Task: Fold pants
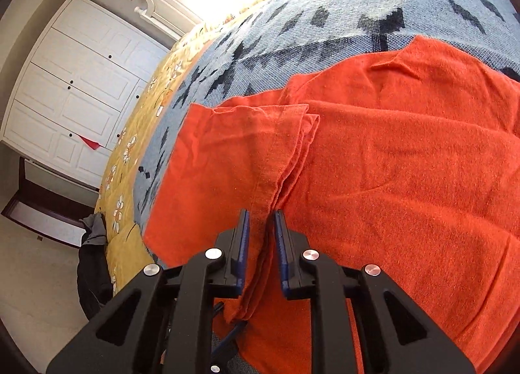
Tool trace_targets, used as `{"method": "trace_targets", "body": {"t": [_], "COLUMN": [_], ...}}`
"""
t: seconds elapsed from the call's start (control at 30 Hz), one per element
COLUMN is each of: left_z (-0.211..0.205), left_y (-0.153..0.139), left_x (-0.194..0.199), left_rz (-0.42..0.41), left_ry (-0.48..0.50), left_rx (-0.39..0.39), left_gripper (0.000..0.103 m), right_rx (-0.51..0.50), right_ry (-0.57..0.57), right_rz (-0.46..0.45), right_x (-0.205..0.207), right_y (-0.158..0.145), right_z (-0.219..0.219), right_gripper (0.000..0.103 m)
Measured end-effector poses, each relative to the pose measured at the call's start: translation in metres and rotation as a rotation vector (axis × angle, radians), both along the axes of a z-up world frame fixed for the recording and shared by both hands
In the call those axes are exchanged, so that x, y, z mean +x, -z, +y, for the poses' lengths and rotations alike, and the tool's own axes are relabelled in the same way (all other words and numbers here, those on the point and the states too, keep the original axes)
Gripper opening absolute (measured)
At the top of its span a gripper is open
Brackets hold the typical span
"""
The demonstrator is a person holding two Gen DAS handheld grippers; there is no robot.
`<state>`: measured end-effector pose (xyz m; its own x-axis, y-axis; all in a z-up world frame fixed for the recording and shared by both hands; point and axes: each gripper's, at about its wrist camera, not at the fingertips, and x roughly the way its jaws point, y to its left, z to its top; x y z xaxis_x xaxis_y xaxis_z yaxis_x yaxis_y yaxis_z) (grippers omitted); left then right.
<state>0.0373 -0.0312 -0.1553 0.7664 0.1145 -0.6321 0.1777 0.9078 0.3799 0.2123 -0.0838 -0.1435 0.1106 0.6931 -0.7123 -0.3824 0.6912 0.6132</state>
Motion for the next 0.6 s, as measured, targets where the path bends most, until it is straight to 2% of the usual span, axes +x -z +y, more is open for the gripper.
{"method": "trace_targets", "body": {"t": [0.07, 0.2, 0.37, 0.5, 0.6], "left_z": [0.005, 0.017, 0.015, 0.016, 0.018], "left_y": [-0.006, -0.014, -0.020, -0.026, -0.030], "left_x": [-0.001, -0.002, -0.003, -0.004, -0.005], "left_rz": [-0.015, -0.037, -0.043, -0.054, -0.064], "left_ry": [-0.012, -0.009, -0.005, 0.000, 0.003], "left_rx": [-0.020, -0.054, -0.062, -0.072, -0.084], "left_gripper": [0.011, 0.010, 0.010, 0.009, 0.009], "right_rx": [-0.004, 0.010, 0.029, 0.048, 0.032], "right_ry": [0.016, 0.055, 0.055, 0.074, 0.076], "right_rz": [0.014, 0.032, 0.063, 0.083, 0.085], "right_x": [0.003, 0.011, 0.023, 0.036, 0.045], "right_y": [0.003, 0.007, 0.011, 0.012, 0.010], "right_z": [-0.006, -0.019, -0.017, -0.012, -0.002], "right_gripper": [0.023, 0.024, 0.025, 0.037, 0.039]}}
